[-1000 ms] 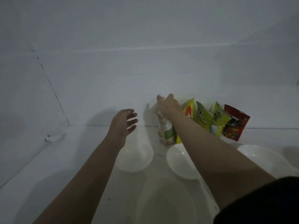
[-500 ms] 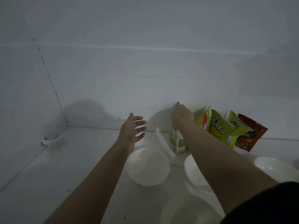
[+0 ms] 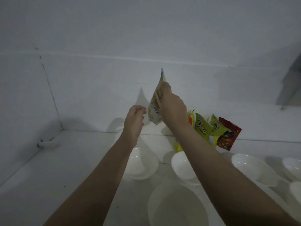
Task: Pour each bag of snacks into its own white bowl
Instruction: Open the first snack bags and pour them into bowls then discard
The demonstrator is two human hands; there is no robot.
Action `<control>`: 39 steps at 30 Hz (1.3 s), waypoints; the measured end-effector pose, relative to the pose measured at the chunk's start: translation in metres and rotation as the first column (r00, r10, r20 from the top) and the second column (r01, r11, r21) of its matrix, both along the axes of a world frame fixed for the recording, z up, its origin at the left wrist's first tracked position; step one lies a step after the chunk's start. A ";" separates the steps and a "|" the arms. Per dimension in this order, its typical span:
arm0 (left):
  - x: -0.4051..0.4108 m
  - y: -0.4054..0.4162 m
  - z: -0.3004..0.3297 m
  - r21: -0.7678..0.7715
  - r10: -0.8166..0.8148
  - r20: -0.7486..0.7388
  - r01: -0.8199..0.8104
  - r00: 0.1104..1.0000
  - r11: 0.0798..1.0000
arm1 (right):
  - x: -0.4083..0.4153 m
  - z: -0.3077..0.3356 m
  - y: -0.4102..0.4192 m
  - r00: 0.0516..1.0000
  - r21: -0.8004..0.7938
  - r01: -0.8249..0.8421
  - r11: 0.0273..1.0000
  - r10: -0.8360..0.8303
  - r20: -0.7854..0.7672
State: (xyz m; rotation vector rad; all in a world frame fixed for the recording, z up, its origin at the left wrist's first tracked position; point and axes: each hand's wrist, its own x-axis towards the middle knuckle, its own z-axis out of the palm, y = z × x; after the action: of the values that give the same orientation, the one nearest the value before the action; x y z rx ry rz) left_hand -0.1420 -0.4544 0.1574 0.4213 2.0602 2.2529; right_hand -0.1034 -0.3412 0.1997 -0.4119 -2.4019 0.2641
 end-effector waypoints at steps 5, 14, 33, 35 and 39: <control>0.031 -0.022 0.020 -0.070 0.126 -0.207 -0.144 0.970 0.987 | 0.034 0.014 -0.040 0.931 -0.186 -0.358 0.915 0.334 -0.147; 0.078 -0.124 -0.013 -0.232 0.363 -0.331 -0.448 0.871 0.864 | 0.063 -0.024 -0.126 0.756 -0.500 -0.611 0.614 0.639 -0.141; 0.022 -0.232 -0.073 -0.383 -0.032 -0.004 0.027 0.999 0.923 | 0.049 -0.100 -0.218 0.787 -0.859 -0.313 0.405 0.617 0.004; 0.015 -0.234 -0.067 -0.378 -0.080 0.039 0.089 0.996 0.922 | 0.045 -0.101 -0.219 0.804 -0.886 -0.270 0.377 0.595 0.008; 0.011 -0.233 -0.064 -0.388 -0.239 0.064 0.245 0.969 0.889 | 0.042 -0.108 -0.222 0.887 -0.886 -0.151 0.439 0.457 0.075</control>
State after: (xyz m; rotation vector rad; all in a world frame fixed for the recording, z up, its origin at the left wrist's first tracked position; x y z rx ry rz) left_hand -0.1311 -0.6875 0.0934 0.5872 2.2338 1.6452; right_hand -0.0610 -0.5634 0.0914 -0.4518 -2.4439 1.7753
